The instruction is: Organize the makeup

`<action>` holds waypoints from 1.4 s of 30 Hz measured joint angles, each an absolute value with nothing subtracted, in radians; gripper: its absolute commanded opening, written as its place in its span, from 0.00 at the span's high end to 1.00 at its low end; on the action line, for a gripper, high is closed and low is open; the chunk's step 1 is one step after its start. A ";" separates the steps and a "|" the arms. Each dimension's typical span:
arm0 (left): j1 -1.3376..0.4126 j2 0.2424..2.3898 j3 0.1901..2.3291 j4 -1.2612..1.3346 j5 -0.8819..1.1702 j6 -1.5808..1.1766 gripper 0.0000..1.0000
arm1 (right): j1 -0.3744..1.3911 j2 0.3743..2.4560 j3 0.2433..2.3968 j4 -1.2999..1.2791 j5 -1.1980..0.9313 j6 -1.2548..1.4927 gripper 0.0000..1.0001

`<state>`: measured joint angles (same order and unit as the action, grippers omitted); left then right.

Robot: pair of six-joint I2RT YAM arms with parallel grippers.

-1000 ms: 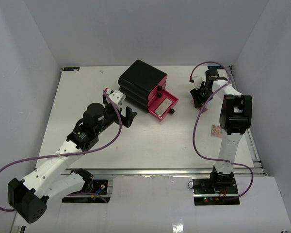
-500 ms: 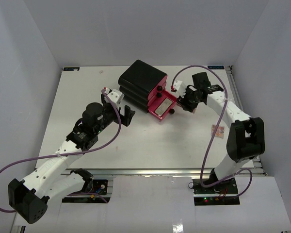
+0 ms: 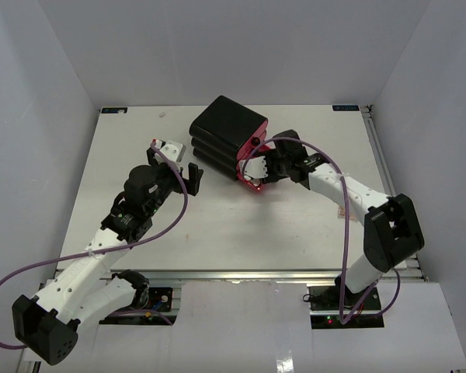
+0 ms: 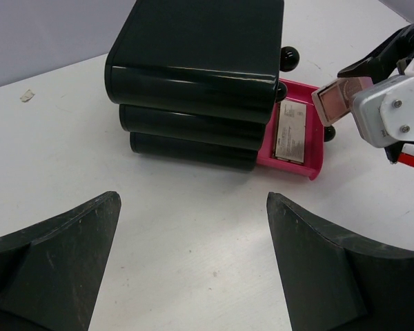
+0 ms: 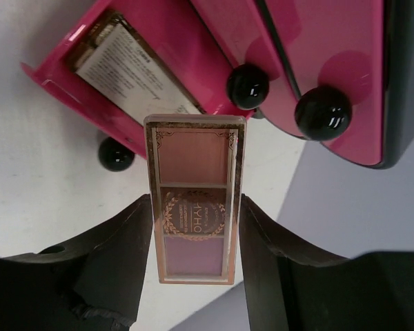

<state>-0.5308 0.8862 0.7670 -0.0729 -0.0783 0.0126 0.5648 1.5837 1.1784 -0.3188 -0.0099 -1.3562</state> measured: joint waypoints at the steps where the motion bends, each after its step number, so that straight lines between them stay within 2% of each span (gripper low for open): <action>1: -0.527 0.886 0.767 -0.073 -0.081 0.014 0.02 | 0.572 1.593 1.181 -0.304 0.003 -1.378 0.78; 9: -0.512 0.886 0.767 -0.073 -0.088 0.020 0.02 | 0.621 1.708 1.190 -0.239 0.081 -1.505 0.75; 13: -0.511 0.886 0.767 -0.073 -0.087 0.022 0.02 | 0.632 1.749 1.190 -0.215 0.101 -1.542 0.70; 16: -0.509 0.887 0.767 -0.073 -0.087 0.023 0.02 | 0.634 1.765 1.190 -0.199 0.113 -1.558 0.57; 18: -0.507 0.887 0.767 -0.073 -0.087 0.023 0.02 | 0.635 1.770 1.190 -0.191 0.121 -1.567 0.43; 23: -0.506 0.886 0.767 -0.073 -0.086 0.023 0.02 | 0.635 1.774 1.187 -0.176 0.133 -1.586 0.25; 34: -0.506 0.887 0.767 -0.073 -0.077 0.023 0.02 | 0.651 1.751 1.139 -0.162 0.144 -1.601 0.22; 42: -0.506 0.883 0.767 -0.073 -0.062 0.021 0.02 | 0.628 1.584 1.161 -0.308 0.035 -1.419 0.23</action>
